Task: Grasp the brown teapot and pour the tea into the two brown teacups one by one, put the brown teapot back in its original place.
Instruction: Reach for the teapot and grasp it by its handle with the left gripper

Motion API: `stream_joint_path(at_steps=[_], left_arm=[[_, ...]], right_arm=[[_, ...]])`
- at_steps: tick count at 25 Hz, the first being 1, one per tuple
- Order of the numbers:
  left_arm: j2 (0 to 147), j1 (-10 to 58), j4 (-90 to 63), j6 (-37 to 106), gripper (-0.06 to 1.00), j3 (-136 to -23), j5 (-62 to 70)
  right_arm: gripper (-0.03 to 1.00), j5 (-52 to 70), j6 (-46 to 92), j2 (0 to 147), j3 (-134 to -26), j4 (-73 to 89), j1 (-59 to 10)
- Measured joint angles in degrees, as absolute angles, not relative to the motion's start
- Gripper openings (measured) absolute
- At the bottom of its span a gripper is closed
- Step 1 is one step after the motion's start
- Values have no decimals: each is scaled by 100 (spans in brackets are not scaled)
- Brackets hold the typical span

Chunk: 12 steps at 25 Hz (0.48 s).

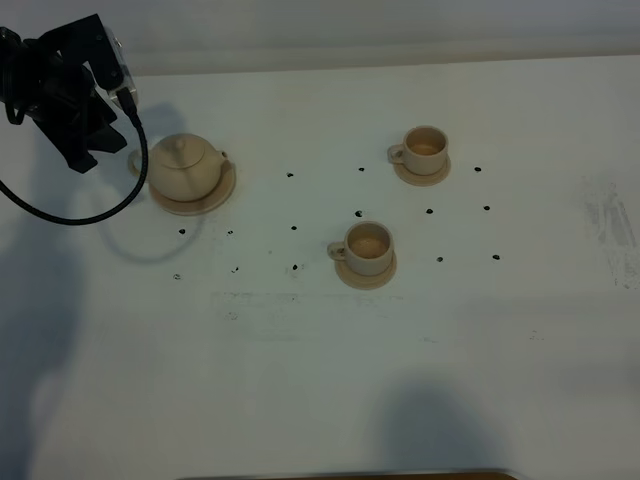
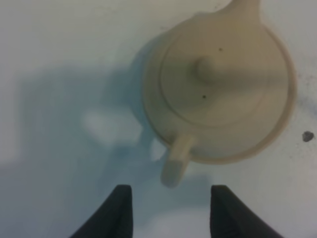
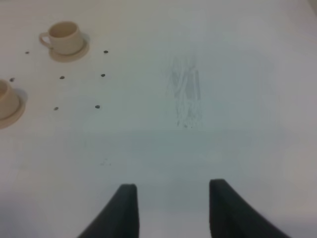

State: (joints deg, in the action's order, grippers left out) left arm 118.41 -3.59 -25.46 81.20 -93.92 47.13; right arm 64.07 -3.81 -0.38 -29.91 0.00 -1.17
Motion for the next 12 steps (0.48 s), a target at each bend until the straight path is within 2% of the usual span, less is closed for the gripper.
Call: stream_joint_path(at_steps=[12], left_arm=[[12033,-354,-2713,8518,35,-9392,4594]], right_arm=[[35,6407,-381,-38,-2991,0,-117]])
